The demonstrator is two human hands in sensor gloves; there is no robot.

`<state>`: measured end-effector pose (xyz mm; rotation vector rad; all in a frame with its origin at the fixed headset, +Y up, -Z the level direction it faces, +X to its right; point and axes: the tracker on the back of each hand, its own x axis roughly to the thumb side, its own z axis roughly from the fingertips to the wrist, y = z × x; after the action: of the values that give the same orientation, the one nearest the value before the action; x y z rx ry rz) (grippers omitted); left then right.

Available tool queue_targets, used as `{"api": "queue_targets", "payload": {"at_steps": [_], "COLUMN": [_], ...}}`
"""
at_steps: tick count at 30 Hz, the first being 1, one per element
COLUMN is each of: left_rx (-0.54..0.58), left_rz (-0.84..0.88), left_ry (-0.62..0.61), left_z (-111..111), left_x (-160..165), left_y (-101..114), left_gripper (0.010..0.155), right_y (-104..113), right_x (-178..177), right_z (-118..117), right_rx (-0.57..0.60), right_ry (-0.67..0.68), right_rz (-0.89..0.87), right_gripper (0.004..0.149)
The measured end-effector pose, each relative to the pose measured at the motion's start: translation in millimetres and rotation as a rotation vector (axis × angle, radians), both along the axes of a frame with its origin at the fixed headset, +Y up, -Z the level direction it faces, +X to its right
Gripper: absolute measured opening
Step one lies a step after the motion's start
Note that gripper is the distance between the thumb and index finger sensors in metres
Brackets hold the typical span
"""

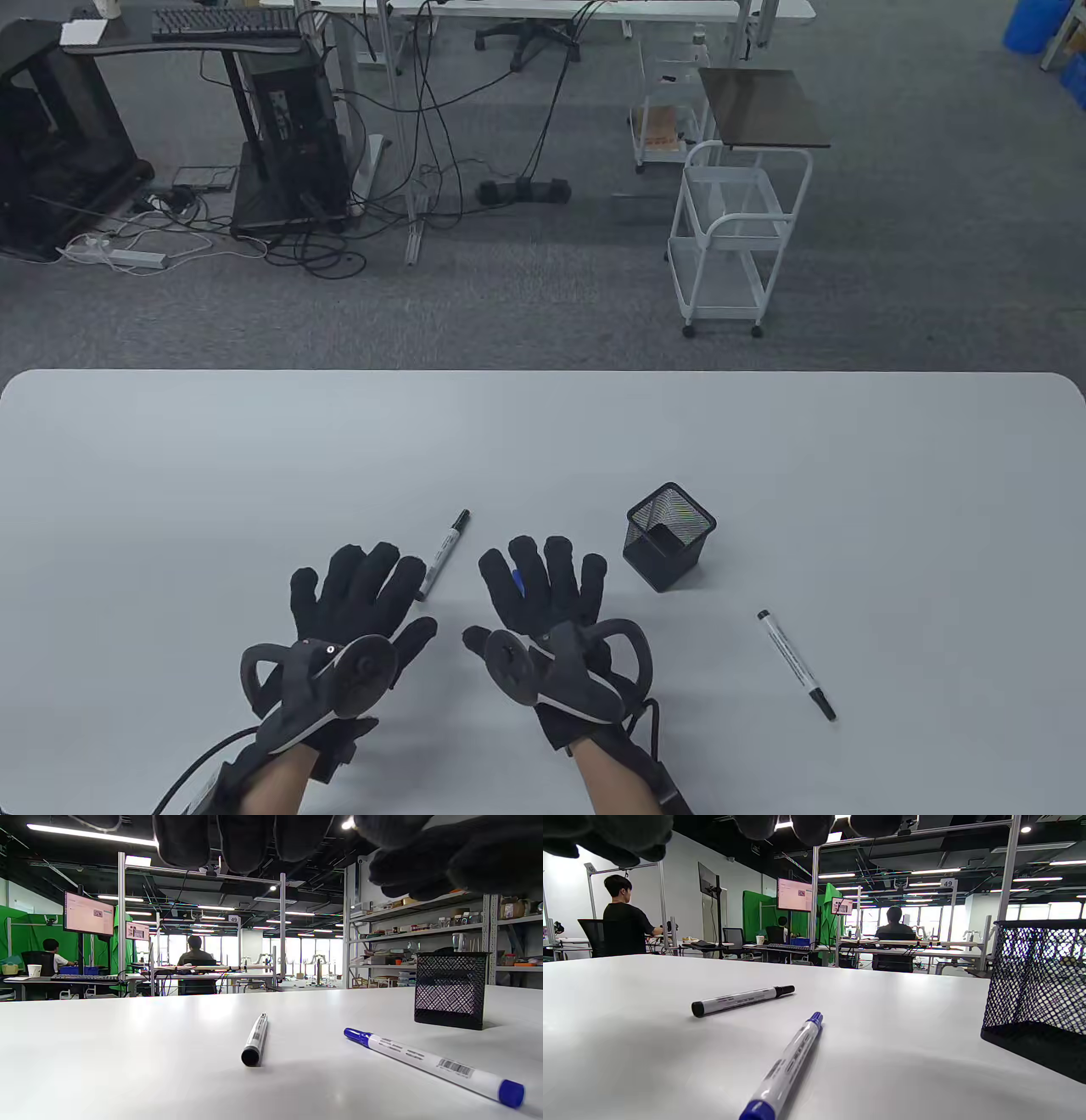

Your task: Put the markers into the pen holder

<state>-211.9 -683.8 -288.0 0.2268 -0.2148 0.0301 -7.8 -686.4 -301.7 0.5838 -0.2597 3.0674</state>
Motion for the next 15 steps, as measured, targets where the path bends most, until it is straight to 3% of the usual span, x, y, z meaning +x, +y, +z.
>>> {"api": "queue_targets", "payload": {"at_steps": [15], "left_rx": [-0.003], "left_rz": [0.005], "left_ry": [0.004], "left_z": [0.1], "left_x": [0.5], "left_y": [0.3], "left_gripper": [0.067], "right_y": [0.5], "right_x": [0.0], "right_z": [-0.3], "right_rx": [-0.007], "right_ry": [0.0], "right_rz": [-0.003], "right_gripper": [0.08]}}
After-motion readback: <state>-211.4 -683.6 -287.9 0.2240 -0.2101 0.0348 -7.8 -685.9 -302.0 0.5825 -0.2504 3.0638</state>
